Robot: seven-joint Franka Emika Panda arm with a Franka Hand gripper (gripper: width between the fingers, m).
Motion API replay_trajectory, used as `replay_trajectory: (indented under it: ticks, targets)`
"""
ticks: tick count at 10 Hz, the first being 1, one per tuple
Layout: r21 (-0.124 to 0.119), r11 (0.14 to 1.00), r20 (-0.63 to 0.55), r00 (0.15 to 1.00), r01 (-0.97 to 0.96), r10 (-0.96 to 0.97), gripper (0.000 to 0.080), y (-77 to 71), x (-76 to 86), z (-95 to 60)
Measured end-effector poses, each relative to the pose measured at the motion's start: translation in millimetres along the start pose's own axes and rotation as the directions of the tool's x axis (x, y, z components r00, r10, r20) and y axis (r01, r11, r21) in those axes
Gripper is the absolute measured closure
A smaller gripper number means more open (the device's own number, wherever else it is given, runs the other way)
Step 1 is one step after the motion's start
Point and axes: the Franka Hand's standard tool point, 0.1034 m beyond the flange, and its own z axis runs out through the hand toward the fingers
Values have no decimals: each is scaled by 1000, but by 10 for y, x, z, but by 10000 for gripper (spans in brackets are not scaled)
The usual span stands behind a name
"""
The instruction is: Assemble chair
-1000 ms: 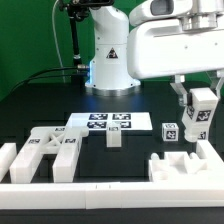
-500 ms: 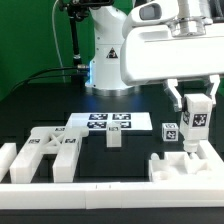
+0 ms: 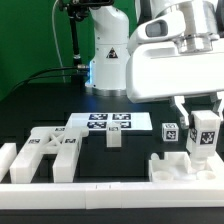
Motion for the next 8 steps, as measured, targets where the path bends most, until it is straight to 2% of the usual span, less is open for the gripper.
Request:
replay_trajectory:
  ticks: [3,8]
  targets:
    - [5,1000,9,1000,2,-3,514,-40,-36,75]
    - [12,1000,8,1000,7,-7,514,-99,-44,103]
